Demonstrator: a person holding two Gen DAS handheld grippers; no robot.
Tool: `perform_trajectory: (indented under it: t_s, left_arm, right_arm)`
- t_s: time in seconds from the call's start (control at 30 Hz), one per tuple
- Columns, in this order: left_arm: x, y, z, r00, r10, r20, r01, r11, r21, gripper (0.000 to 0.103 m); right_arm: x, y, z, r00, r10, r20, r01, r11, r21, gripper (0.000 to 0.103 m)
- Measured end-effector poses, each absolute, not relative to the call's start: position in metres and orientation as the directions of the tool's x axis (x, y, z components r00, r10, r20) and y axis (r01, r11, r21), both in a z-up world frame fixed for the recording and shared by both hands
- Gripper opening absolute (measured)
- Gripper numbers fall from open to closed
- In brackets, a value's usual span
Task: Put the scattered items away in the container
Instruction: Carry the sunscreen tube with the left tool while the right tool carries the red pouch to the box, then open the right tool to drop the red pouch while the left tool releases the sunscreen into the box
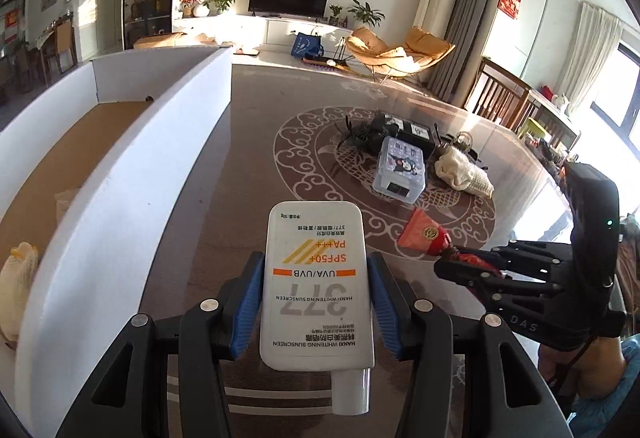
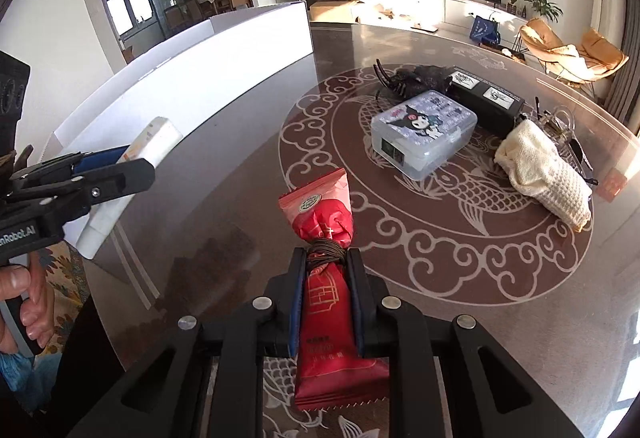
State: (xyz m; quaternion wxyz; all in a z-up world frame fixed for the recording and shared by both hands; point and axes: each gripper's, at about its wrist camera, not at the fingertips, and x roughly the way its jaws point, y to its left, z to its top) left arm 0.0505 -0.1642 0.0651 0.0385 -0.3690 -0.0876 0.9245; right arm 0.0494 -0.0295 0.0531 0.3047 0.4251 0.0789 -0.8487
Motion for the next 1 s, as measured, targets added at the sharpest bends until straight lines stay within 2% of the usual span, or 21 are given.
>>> perform_trajectory:
  t_s: [0.23,0.4,0.5,0.73,0.8,0.83,0.87,0.9,1.0]
  left_arm:
    - [0.069,-0.263,0.134,-0.794,0.008,-0.608,0.123,-0.977,-0.173,0.051]
    - [0.064,-0.357,0.142,-0.749,-0.138,-0.648,0.290,-0.947,-0.134,0.051]
    - [0.055,-0.398,0.126,-0.697,-0.180,-0.694,0.363,-0.924,-0.124,0.051]
    - [0.039,-0.444,0.069,-0.554,-0.195,-0.809,0.441,-0.893,-0.087,0.051]
    - [0.040,-0.448,0.058,-0.523,-0.183,-0.832,0.448,-0.890,-0.086,0.052]
    - [0.040,-0.448,0.054,-0.512,-0.176,-0.841,0.449,-0.889,-0.087,0.057]
    - [0.040,-0.448,0.050,-0.500,-0.172,-0.849,0.452,-0.888,-0.086,0.063]
    - [0.041,-0.448,0.049,-0.498,-0.164,-0.851,0.452,-0.887,-0.094,0.069]
    - [0.043,-0.441,0.054,-0.506,-0.209,-0.837,0.462,-0.885,-0.059,0.077]
  right_arm:
    - [0.044,-0.124,0.140,-0.434,-0.612,-0.661,0.719,-0.677,0.155,0.020]
    - [0.041,-0.221,0.184,-0.321,-0.730,-0.604,0.802,-0.548,0.236,0.020]
    - [0.038,-0.279,0.177,-0.256,-0.734,-0.629,0.821,-0.508,0.259,0.020]
    - [0.028,-0.361,0.110,-0.184,-0.625,-0.758,0.812,-0.531,0.241,0.021]
    - [0.025,-0.369,0.099,-0.167,-0.616,-0.770,0.807,-0.534,0.252,0.026]
    - [0.025,-0.373,0.095,-0.166,-0.609,-0.776,0.807,-0.536,0.248,0.041]
    - [0.025,-0.376,0.092,-0.171,-0.603,-0.780,0.808,-0.539,0.239,0.049]
    - [0.024,-0.376,0.090,-0.174,-0.602,-0.779,0.810,-0.538,0.235,0.053]
    - [0.025,-0.370,0.090,-0.188,-0.619,-0.763,0.806,-0.541,0.240,0.053]
